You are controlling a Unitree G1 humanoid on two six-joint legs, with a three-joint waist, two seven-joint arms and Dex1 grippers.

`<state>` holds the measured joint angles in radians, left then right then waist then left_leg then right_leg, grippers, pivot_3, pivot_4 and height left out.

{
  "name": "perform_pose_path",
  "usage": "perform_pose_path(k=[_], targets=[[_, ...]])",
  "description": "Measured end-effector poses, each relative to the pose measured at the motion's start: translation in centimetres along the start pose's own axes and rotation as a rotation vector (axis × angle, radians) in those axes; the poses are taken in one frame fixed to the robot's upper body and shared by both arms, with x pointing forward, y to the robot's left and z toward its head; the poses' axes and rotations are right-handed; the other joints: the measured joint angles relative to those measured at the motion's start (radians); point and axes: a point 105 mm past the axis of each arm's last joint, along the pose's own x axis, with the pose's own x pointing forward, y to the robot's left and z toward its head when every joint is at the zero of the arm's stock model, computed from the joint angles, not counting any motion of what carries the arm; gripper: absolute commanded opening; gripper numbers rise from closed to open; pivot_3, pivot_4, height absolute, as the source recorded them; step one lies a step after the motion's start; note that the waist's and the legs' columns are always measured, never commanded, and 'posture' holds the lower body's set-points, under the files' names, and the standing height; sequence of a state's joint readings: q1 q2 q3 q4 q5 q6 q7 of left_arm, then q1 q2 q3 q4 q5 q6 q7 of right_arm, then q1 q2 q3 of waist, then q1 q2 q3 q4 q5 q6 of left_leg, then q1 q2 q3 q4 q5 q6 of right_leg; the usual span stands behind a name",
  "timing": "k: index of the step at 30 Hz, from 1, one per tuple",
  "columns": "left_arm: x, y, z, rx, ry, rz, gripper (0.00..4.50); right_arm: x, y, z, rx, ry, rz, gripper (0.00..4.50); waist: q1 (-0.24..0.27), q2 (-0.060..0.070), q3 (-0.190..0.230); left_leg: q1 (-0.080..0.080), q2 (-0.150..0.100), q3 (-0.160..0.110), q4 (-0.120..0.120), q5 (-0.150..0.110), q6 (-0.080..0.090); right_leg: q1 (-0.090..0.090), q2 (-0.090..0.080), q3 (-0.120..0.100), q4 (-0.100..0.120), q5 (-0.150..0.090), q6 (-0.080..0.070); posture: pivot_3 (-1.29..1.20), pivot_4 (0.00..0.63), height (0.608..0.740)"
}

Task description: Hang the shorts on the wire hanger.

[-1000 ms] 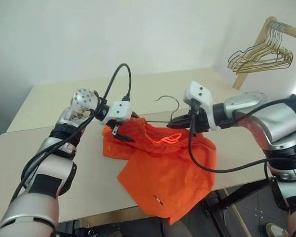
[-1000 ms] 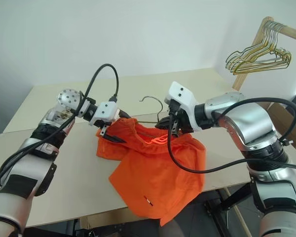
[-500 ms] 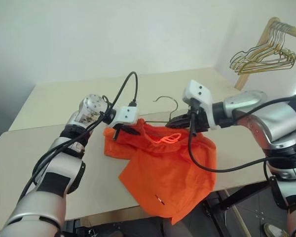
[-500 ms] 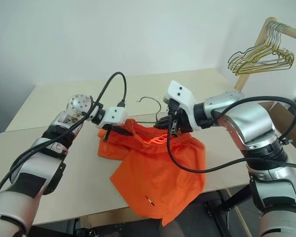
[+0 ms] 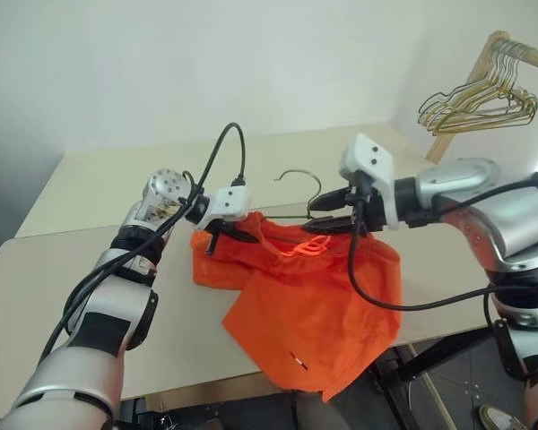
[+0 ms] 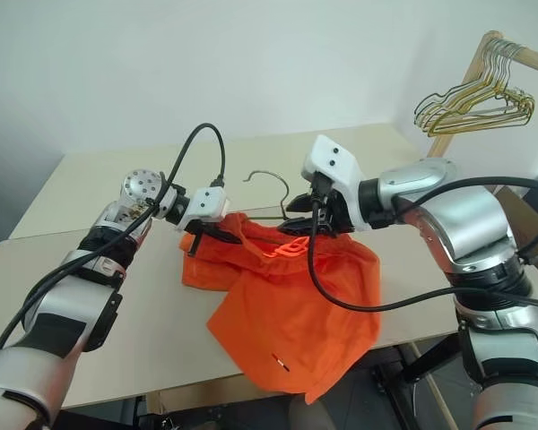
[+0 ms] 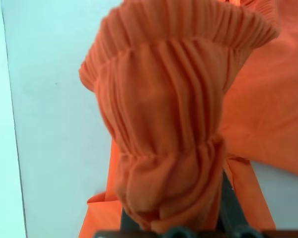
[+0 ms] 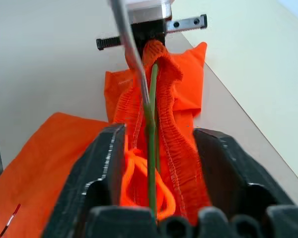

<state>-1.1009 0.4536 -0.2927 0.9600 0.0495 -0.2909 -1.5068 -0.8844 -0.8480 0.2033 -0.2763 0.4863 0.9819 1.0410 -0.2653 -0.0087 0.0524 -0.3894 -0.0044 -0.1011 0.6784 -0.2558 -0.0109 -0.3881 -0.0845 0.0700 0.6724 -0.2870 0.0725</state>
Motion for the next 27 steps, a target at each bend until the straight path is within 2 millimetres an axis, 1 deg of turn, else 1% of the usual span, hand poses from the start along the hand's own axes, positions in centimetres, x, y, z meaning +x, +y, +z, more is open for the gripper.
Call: perform_pose_path(k=[2,4,7,9,11,13,17,21,23,26,27], targets=[[-0.1,0.0,-0.1,-0.010,-0.001,0.003,0.00,-1.5,-0.6,-0.1,-0.001,0.010,-0.040,4.39,0.000,0.000,0.000,0.000,0.000,0.000,0.000,0.000,0.000,0.000,0.000,0.000,0.000,0.000,0.000,-0.25,0.000,0.740],[-0.1,0.1,0.1,-0.014,-0.008,0.007,0.00,-3.5,-0.9,0.1,-0.020,0.002,-0.081,4.45,0.000,0.000,0.000,0.000,0.000,0.000,-0.001,0.000,0.000,0.000,0.000,0.000,-0.001,0.000,0.000,-0.25,0.000,0.740],[-0.4,0.2,0.1,-0.030,-0.015,0.013,0.00,-5.6,-0.6,-0.2,-0.029,0.007,-0.102,4.45,0.000,0.000,0.000,0.000,0.000,0.000,-0.001,0.000,0.000,0.000,0.000,0.000,-0.001,0.000,0.001,-0.25,0.000,0.740],[-0.6,0.2,0.0,-0.033,-0.013,0.014,0.00,-6.6,-0.2,-0.7,-0.039,0.043,-0.110,4.45,-0.002,0.000,0.000,0.000,0.000,0.001,-0.001,0.000,0.000,0.001,0.000,0.000,-0.001,0.000,0.001,-0.25,0.000,0.740],[-0.8,0.2,-0.1,-0.037,-0.011,0.020,0.00,-6.9,0.4,-2.0,-0.043,0.116,-0.105,4.45,-0.003,0.000,0.000,0.001,0.001,0.002,0.000,0.000,0.000,0.001,0.000,0.000,-0.001,0.000,0.001,-0.25,0.000,0.740],[-0.9,0.3,-0.1,-0.038,-0.013,0.025,0.00,-6.4,0.6,-3.3,-0.037,0.183,-0.096,4.45,-0.009,0.001,0.000,0.002,0.001,0.003,0.000,0.000,0.000,0.002,0.000,0.000,-0.001,0.000,0.001,-0.25,0.000,0.740],[-1.0,0.3,-0.1,-0.039,-0.014,0.026,0.00,-4.7,-0.1,-5.8,-0.004,0.282,-0.112,4.45,-0.021,0.001,0.000,0.001,0.000,0.003,-0.001,0.000,0.000,0.001,-0.001,0.000,-0.002,0.000,0.001,-0.25,0.000,0.740],[-0.9,0.3,0.0,-0.035,-0.018,0.023,0.00,-3.4,-1.2,-6.4,-0.013,0.328,-0.133,4.45,-0.027,0.001,0.000,0.001,0.001,0.003,-0.001,0.000,0.000,0.001,-0.001,0.000,-0.002,0.000,0.001,-0.24,0.000,0.740],[-0.9,0.3,0.0,-0.035,-0.017,0.024,0.00,-2.4,-1.6,-6.6,-0.013,0.345,-0.126,4.45,-0.025,0.001,0.000,0.001,0.000,0.002,-0.001,0.000,0.000,0.001,-0.001,0.000,-0.001,0.000,0.001,-0.24,0.000,0.740],[-0.9,0.3,0.1,-0.030,-0.018,0.024,0.00,-1.3,-1.6,-6.7,-0.010,0.352,-0.096,3.88,-0.025,0.001,0.000,0.001,0.000,0.002,-0.001,0.000,0.000,0.001,-0.001,0.000,-0.001,0.000,0.001,-0.24,0.000,0.740],[-0.9,0.3,0.1,-0.031,-0.018,0.024,0.00,-1.1,-1.6,-6.8,-0.007,0.356,-0.089,3.50,-0.024,0.001,0.000,0.001,0.000,0.002,-0.001,0.000,0.000,0.001,-0.001,0.000,-0.001,0.000,0.001,-0.24,0.000,0.740]])
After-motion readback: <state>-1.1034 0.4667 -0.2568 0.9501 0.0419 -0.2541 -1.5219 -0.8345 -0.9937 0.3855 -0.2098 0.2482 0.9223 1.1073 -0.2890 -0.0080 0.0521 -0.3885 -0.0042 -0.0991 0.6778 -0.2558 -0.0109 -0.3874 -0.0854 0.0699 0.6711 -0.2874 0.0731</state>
